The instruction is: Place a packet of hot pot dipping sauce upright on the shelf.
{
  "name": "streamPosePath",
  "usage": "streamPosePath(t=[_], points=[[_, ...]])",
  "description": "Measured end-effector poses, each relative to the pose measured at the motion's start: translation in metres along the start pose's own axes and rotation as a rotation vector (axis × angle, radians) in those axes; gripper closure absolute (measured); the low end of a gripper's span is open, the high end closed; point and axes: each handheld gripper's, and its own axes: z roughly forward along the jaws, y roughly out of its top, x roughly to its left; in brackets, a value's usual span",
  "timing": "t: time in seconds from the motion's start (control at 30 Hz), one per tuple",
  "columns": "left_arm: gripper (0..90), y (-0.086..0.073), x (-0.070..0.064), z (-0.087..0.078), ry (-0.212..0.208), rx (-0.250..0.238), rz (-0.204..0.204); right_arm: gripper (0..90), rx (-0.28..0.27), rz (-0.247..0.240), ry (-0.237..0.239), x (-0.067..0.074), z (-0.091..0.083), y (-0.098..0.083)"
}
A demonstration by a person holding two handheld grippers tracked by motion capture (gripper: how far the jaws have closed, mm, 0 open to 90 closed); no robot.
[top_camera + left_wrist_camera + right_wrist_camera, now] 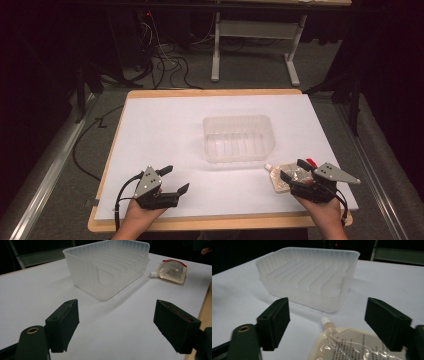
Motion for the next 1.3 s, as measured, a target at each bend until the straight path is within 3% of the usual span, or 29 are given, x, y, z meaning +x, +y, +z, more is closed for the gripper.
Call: streamPosePath(t=[0.17,0.33,0.6,0.9,1.3], points=[[19.6,0.002,-0.007,0.003,-0.013,0.011,0.027,16.2,-0.025,-0.003,-0.009,-0.001,-0.003,0.0],[15.8,0.002,-0.005,0.004,-0.011,0.042,0.008,14.6,-0.026,-0.027,-0.004,0.004,-0.003,0.002],[15.5,0.002,-0.003,0.004,0.011,0.036,0.001,14.6,-0.012,-0.035,-0.009,0.005,-0.002,0.001],[15.6,0.001,-0.003,0.005,0.005,0.041,-0.006,14.2,-0.002,-0.033,-0.019,0.003,-0.002,0.001],[15.8,0.004,-0.005,0.017,-0.022,0.042,-0.001,13.5,0.069,-0.017,-0.034,-0.002,-0.001,-0.008]])
